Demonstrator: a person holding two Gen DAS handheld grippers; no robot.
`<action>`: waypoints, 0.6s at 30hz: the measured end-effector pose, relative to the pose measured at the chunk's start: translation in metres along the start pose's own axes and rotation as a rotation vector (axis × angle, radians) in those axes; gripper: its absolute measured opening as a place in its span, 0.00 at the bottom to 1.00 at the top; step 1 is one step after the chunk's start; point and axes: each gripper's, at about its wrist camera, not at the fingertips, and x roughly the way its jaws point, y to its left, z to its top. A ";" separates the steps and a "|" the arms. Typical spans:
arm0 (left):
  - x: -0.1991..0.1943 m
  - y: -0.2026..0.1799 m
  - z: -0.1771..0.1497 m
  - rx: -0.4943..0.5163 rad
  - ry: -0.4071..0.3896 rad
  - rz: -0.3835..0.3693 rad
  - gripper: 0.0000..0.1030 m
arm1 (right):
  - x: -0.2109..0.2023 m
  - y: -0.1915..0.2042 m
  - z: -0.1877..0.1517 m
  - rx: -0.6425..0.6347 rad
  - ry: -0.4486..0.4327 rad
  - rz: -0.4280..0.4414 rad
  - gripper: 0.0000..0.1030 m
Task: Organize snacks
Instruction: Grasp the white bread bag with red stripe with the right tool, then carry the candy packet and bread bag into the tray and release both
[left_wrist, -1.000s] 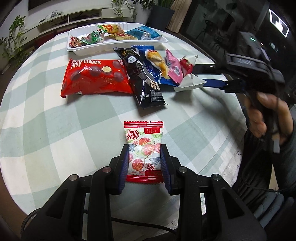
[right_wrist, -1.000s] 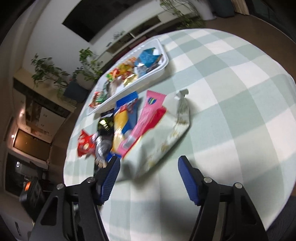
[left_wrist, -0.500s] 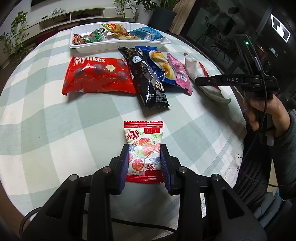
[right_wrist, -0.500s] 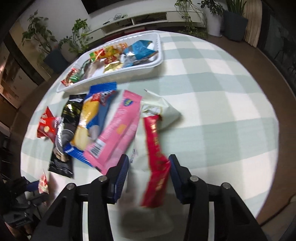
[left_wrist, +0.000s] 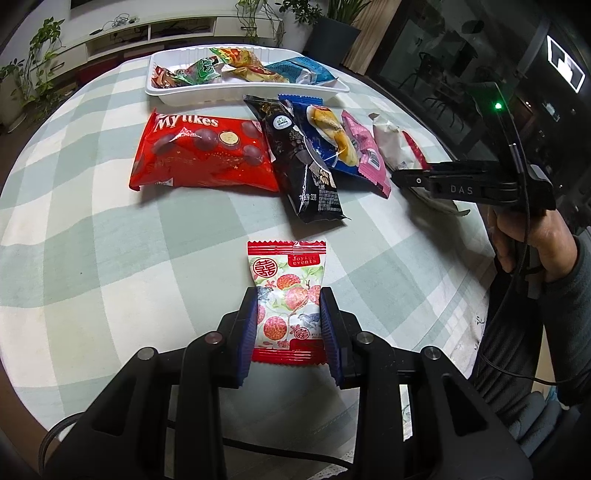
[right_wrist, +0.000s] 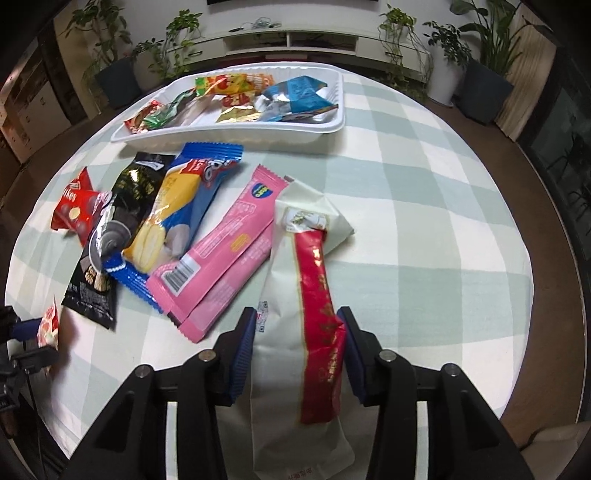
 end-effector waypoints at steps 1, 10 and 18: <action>0.000 0.000 0.000 -0.001 -0.002 0.000 0.29 | -0.001 0.001 -0.001 -0.004 -0.001 -0.002 0.35; -0.007 0.004 0.001 -0.018 -0.029 -0.008 0.29 | -0.019 -0.006 -0.010 0.053 -0.053 0.060 0.31; -0.035 0.021 0.019 -0.058 -0.098 -0.035 0.29 | -0.051 -0.042 0.003 0.182 -0.144 0.152 0.31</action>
